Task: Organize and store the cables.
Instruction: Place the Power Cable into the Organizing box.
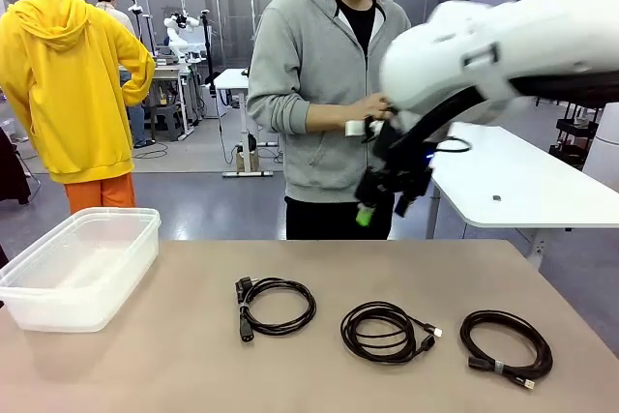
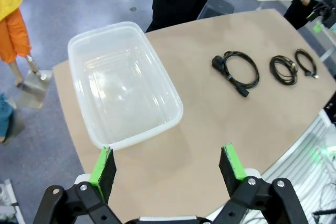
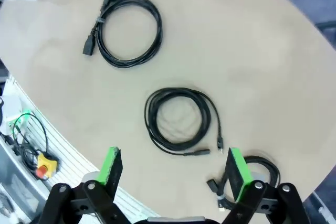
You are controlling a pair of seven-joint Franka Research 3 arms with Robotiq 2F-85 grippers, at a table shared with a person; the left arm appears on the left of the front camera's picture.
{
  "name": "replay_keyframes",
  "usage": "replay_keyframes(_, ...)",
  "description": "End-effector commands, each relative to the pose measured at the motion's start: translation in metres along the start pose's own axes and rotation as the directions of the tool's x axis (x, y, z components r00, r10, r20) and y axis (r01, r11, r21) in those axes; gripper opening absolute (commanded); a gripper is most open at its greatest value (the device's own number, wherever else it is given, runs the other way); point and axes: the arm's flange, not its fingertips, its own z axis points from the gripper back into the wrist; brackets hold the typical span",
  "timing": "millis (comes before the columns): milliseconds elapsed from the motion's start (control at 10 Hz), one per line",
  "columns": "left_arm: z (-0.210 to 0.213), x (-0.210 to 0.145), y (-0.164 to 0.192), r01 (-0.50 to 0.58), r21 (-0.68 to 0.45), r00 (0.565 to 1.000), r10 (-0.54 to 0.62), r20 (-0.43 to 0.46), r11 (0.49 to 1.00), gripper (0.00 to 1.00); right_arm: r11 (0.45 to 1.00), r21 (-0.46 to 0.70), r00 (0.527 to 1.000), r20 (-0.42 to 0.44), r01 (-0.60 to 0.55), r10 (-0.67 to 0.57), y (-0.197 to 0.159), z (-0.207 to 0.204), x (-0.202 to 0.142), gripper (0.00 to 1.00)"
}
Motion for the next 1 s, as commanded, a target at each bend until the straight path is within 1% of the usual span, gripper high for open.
replay_keyframes(0, 0.0, 0.001, 0.0, 0.003, -0.001, 1.0, -0.003, 0.001, 1.0, 1.0, 0.997, 0.048, 0.982, 0.184, -0.06, 0.05, -0.031, 0.02, -0.076, 1.0)
replay_keyframes(100, 0.0, 0.001, 0.0, 0.003, -0.001, 1.0, -0.003, 0.001, 1.0, 1.0, 0.995, 0.044, 0.959, 0.273, -0.085, 0.07, -0.046, 0.029, -0.113, 1.0)
replay_keyframes(300, 0.0, 0.001, 0.0, 0.003, -0.001, 1.0, -0.003, 0.001, 1.0, 1.0, 0.991, 0.001, 0.906, 0.406, -0.136, 0.124, -0.067, 0.033, -0.175, 1.0)
replay_keyframes(400, 0.0, 0.001, 0.0, 0.003, -0.001, 1.0, -0.003, 0.001, 1.0, 1.0, 0.991, 0.021, 0.886, 0.452, -0.131, 0.107, -0.078, 0.031, -0.202, 1.0)
replay_keyframes(600, 0.0, 0.001, 0.0, 0.003, -0.001, 1.0, -0.003, 0.001, 1.0, 1.0, 0.989, 0.081, 0.865, 0.498, -0.121, 0.065, -0.114, 0.029, -0.241, 1.0)
replay_keyframes(700, 0.0, 0.001, 0.0, 0.003, -0.001, 1.0, -0.003, 0.001, 1.0, 1.0, 0.987, 0.107, 0.861, 0.506, -0.124, 0.054, -0.128, 0.029, -0.257, 1.0)
replay_keyframes(800, 0.0, 0.001, 0.0, 0.003, -0.001, 1.0, -0.003, 0.001, 1.0, 1.0, 0.987, 0.09, 0.835, 0.546, -0.132, 0.061, -0.135, 0.028, -0.278, 1.0)
replay_keyframes(900, 0.0, 0.001, 0.0, 0.003, -0.001, 1.0, -0.003, 0.001, 1.0, 1.0, 0.991, 0.051, 0.806, 0.587, -0.125, 0.071, -0.136, 0.026, -0.293, 1.0)
